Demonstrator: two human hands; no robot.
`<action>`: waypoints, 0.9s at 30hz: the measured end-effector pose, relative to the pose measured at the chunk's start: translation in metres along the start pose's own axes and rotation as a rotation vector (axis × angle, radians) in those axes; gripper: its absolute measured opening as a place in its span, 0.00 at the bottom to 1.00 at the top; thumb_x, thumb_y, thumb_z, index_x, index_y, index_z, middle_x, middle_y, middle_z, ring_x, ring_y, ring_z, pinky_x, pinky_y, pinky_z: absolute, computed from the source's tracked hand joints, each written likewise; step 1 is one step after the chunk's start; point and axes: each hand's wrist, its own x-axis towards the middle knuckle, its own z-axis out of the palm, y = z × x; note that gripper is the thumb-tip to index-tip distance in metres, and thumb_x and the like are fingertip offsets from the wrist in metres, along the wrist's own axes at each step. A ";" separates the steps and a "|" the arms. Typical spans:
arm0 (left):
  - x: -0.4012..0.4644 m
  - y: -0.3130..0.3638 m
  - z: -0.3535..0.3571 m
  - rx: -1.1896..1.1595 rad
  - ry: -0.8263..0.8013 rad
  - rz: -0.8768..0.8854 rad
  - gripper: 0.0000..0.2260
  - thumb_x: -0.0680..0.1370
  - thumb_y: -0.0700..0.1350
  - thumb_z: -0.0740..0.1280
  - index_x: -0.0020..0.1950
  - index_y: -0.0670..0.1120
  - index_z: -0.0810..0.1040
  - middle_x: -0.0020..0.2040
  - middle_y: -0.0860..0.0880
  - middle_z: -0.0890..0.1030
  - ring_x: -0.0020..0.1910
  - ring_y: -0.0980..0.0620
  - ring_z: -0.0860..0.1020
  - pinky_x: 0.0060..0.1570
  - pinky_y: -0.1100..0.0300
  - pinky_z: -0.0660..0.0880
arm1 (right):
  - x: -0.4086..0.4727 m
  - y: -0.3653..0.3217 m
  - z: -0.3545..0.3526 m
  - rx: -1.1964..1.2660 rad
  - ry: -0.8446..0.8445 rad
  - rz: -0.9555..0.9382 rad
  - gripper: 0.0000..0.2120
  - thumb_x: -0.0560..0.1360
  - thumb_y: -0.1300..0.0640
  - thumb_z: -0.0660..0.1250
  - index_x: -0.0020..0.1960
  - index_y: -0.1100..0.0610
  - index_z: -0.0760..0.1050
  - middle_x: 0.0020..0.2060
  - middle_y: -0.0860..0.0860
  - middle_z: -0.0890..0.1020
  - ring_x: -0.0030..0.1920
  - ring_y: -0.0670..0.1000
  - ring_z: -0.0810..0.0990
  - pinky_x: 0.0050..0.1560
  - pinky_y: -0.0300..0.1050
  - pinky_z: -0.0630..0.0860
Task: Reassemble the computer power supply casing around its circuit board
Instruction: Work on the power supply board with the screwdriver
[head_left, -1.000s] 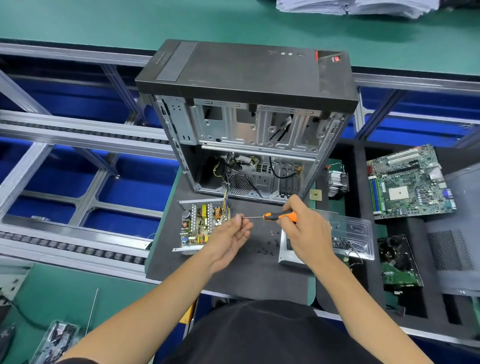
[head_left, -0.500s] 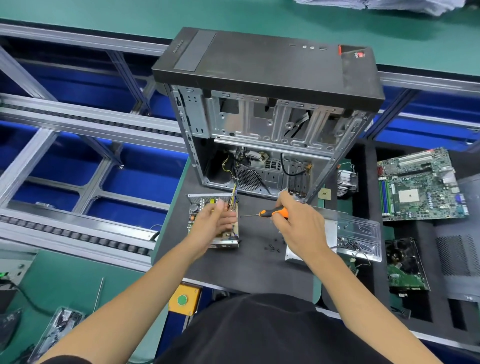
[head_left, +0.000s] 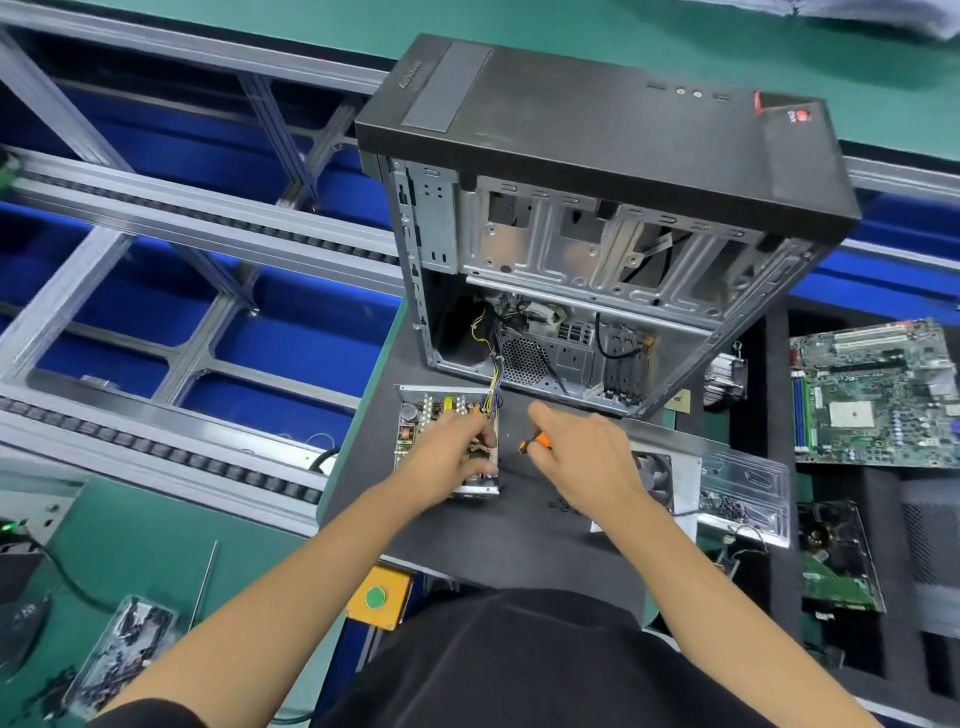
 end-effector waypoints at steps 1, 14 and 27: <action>0.002 -0.002 0.001 0.073 -0.035 0.017 0.13 0.74 0.49 0.77 0.55 0.54 0.77 0.52 0.56 0.76 0.57 0.51 0.72 0.59 0.53 0.71 | 0.001 0.000 -0.002 -0.010 0.003 0.011 0.15 0.67 0.53 0.72 0.39 0.50 0.64 0.24 0.44 0.54 0.24 0.50 0.55 0.30 0.38 0.42; 0.022 -0.016 -0.018 0.455 -0.348 0.412 0.04 0.81 0.53 0.67 0.52 0.57 0.81 0.57 0.54 0.70 0.58 0.52 0.64 0.54 0.57 0.59 | 0.006 0.008 -0.002 -0.015 -0.016 0.045 0.17 0.65 0.52 0.73 0.40 0.48 0.63 0.23 0.43 0.52 0.23 0.50 0.60 0.30 0.37 0.41; 0.018 -0.024 -0.017 0.407 -0.299 0.339 0.13 0.79 0.64 0.64 0.51 0.57 0.83 0.56 0.60 0.76 0.62 0.55 0.66 0.62 0.53 0.60 | 0.014 0.005 0.012 0.119 -0.071 -0.016 0.08 0.75 0.51 0.63 0.43 0.50 0.64 0.25 0.45 0.64 0.29 0.53 0.65 0.32 0.46 0.54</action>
